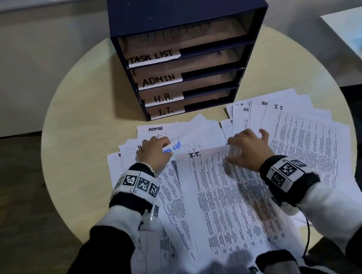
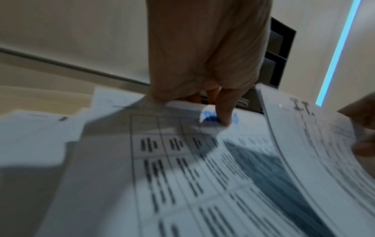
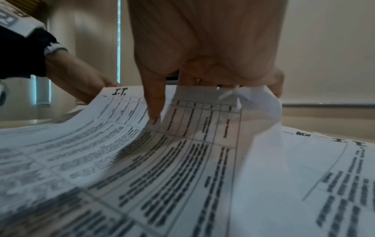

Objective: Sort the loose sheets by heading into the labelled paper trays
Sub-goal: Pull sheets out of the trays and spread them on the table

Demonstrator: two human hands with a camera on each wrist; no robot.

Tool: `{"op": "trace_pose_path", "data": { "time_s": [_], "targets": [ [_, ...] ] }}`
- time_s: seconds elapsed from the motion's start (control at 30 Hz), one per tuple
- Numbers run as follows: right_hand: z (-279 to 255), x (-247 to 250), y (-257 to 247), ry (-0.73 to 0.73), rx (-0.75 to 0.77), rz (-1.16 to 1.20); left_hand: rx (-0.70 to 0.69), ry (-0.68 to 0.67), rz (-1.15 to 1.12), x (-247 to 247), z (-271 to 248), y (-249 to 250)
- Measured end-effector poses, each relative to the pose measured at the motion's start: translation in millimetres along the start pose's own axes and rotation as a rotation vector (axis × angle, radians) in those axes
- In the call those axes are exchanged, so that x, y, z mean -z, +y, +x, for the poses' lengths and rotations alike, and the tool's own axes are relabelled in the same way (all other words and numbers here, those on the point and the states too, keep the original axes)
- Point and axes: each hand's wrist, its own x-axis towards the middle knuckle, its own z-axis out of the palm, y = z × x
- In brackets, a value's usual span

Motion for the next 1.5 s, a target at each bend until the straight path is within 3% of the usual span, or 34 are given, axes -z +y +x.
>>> {"op": "trace_pose_path", "data": {
  "time_s": [0.17,0.33,0.43,0.5,0.63,0.83,1.07,1.27,1.5],
  "targets": [
    [9,6,14,0.07,-0.041,0.073,-0.167,0.077,-0.298,-8,2,37],
    [27,16,34,0.144,-0.172,0.272,-0.113,-0.028,-0.734,-14,2,60],
    [46,22,48,0.133,-0.196,0.415,-0.138,-0.034,-0.564,-25,10,62],
    [60,28,60,0.149,-0.252,0.344,-0.095,-0.021,-0.469,-30,19,60],
    [77,42,88,0.067,-0.423,0.177,-0.037,0.007,-0.443,-30,25,56],
    [87,41,115,0.054,-0.465,0.174,0.031,0.13,-0.482,-26,30,42],
    [75,25,118,0.274,-0.292,0.266,0.128,0.328,-0.546,-3,39,28],
    [58,26,114,0.238,-0.157,0.147,0.095,0.414,-0.558,11,36,23],
    [40,53,55,0.214,0.212,0.262,0.037,0.388,-0.679,15,20,25]
  ]
}}
